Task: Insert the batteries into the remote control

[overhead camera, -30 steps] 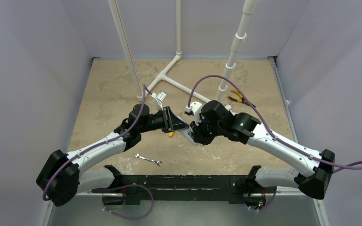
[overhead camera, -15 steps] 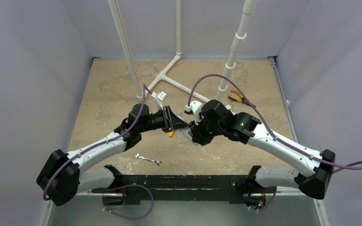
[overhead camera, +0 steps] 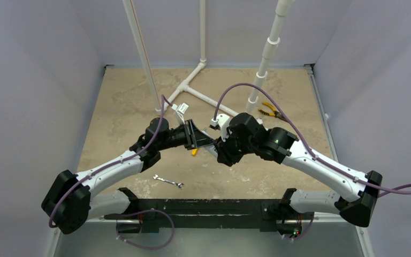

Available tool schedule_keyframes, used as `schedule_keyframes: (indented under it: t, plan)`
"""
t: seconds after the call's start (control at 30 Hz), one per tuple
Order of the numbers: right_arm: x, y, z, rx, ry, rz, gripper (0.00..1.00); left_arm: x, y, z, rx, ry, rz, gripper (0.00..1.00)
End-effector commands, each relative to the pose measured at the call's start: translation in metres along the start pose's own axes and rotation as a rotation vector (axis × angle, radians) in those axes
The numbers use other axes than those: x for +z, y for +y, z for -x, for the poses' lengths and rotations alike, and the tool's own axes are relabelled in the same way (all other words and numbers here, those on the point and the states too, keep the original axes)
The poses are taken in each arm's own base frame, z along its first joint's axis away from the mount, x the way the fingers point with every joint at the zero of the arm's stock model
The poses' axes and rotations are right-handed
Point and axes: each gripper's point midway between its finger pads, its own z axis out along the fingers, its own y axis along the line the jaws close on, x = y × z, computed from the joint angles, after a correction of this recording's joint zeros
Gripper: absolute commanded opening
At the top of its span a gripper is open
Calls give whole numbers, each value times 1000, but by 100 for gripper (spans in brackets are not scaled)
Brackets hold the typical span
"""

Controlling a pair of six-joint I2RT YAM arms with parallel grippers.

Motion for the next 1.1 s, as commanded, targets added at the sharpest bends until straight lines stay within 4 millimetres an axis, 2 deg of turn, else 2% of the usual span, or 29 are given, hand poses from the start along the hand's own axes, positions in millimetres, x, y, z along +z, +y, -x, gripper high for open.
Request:
schedule_keyframes:
  t: [0.0, 0.57, 0.67, 0.83, 0.93, 1.07]
  plan:
    - [-16, 0, 24, -14, -86, -15, 36, -1, -32, 6, 29, -5, -114, 0]
    - [-32, -1, 35, -51, -128, -33, 38, 1, -31, 6, 12, 4, -122, 0]
    - [-45, -2, 44, -89, -181, -42, 38, 1, -34, 5, -1, 15, -129, 0]
    - [-75, -3, 59, -250, -314, -58, 38, -7, -48, 2, -23, 64, -123, 0]
    - [-92, 2, 68, -326, -424, -45, 38, -12, -51, 0, -15, 89, -94, 0]
    - [-105, 9, 77, -435, -565, -28, 36, -17, -58, -4, -16, 114, -103, 0]
